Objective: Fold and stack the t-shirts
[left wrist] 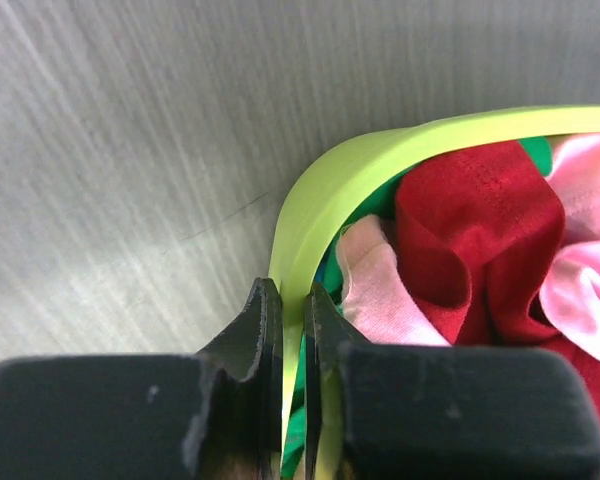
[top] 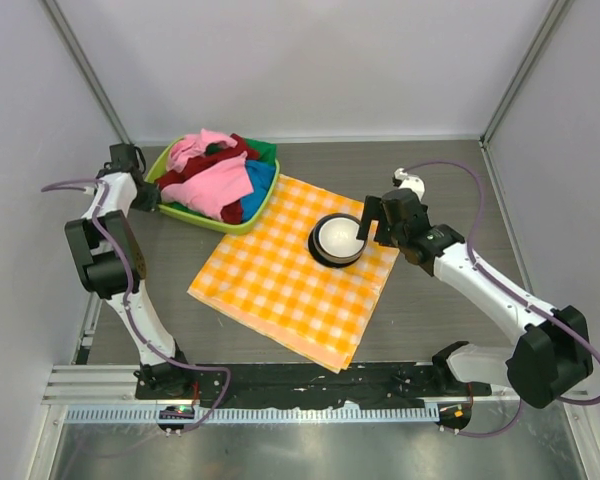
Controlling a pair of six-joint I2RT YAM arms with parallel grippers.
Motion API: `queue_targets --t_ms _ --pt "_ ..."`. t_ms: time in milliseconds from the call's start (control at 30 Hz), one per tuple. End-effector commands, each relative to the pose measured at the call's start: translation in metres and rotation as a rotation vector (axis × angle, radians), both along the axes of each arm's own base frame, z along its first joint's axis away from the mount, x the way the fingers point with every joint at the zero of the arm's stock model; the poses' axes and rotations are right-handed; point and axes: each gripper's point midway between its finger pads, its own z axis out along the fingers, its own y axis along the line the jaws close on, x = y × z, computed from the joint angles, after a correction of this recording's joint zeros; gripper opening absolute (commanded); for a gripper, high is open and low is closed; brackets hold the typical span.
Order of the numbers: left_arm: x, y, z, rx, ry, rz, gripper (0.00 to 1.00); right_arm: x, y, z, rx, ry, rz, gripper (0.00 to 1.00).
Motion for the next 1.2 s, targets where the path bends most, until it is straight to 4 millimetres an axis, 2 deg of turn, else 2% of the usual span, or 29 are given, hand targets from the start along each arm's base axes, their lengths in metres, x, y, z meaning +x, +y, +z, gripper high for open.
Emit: queue_targets --t_ms 0,33,67,100,133,233,267,300,333,367,400,433,500,533,567,600,633,667,767,933,1000,1033,1167 --pt "0.06 0.041 0.037 0.057 -0.322 0.244 0.13 0.003 0.011 0.004 -0.025 -0.038 0.043 1.0" --pt "0.06 0.04 0.037 0.06 -0.332 0.24 0.49 0.003 0.011 0.002 -0.035 -0.03 0.045 1.0" --pt "0.059 0.04 0.037 0.057 -0.335 0.239 0.67 0.001 0.013 0.002 -0.042 -0.027 0.058 1.0" --pt "0.058 0.035 0.033 0.041 -0.334 0.217 0.8 -0.002 0.02 0.001 -0.05 -0.017 0.103 1.0" --pt "0.054 0.031 0.037 0.049 -0.33 0.189 0.98 -0.007 0.024 0.0 -0.053 -0.004 0.13 1.0" --pt "0.028 0.015 0.035 0.07 -0.255 0.127 1.0 -0.026 0.055 0.003 -0.024 0.01 0.264 1.0" --pt "0.01 0.008 0.023 0.069 -0.197 0.119 1.0 -0.033 0.064 0.003 -0.007 0.018 0.304 1.0" --pt "0.0 0.001 0.02 0.076 -0.179 0.099 1.0 -0.049 0.087 0.001 0.017 0.035 0.389 1.0" --pt "-0.01 -0.003 0.032 0.08 -0.199 0.093 1.0 -0.056 0.096 -0.006 0.009 0.058 0.416 1.0" --pt "-0.034 -0.011 0.011 0.064 -0.139 0.086 1.0 -0.064 0.105 -0.01 -0.001 0.068 0.449 1.0" --pt "-0.044 -0.016 0.006 0.044 -0.131 0.082 1.0 -0.081 0.123 -0.017 -0.013 0.085 0.513 1.0" --pt "-0.067 -0.023 0.003 0.035 -0.117 0.08 1.0 -0.09 0.133 -0.029 -0.037 0.114 0.544 1.0" --pt "-0.084 -0.032 0.005 0.028 -0.13 0.061 1.0 -0.102 0.148 -0.042 -0.044 0.138 0.576 1.0" --pt "-0.1 -0.037 0.008 0.036 -0.132 0.042 1.0 -0.112 0.158 -0.048 -0.045 0.143 0.605 1.0" --pt "-0.108 -0.04 0.011 0.043 -0.136 0.029 1.0 -0.111 0.168 -0.055 -0.029 0.136 0.608 1.0" --pt "-0.114 -0.045 0.013 0.05 -0.14 0.005 1.0 -0.115 0.169 -0.065 -0.027 0.147 0.613 1.0" --pt "-0.124 -0.048 0.02 0.067 -0.151 -0.024 1.0 -0.113 0.172 -0.071 -0.014 0.146 0.592 1.0" --pt "-0.133 -0.052 0.019 0.068 -0.135 -0.044 1.0 -0.107 0.178 -0.076 0.0 0.122 0.584 1.0" --pt "-0.15 -0.061 0.027 0.082 -0.136 -0.12 1.0 -0.088 0.18 -0.083 -0.046 0.078 0.53 1.0" --pt "-0.162 -0.062 0.047 0.123 -0.155 -0.167 1.0 -0.061 0.189 -0.106 -0.115 0.09 0.492 1.0" --pt "-0.167 -0.068 0.054 0.112 -0.175 -0.189 1.0 -0.05 0.188 -0.11 -0.12 0.094 0.46 1.0" --pt "-0.169 -0.07 0.053 0.108 -0.176 -0.198 1.0 -0.048 0.185 -0.123 -0.139 0.118 0.447 1.0" --pt "-0.176 -0.076 0.056 0.113 -0.19 -0.225 1.0 -0.033 0.16 -0.146 -0.196 0.159 0.354 1.0"
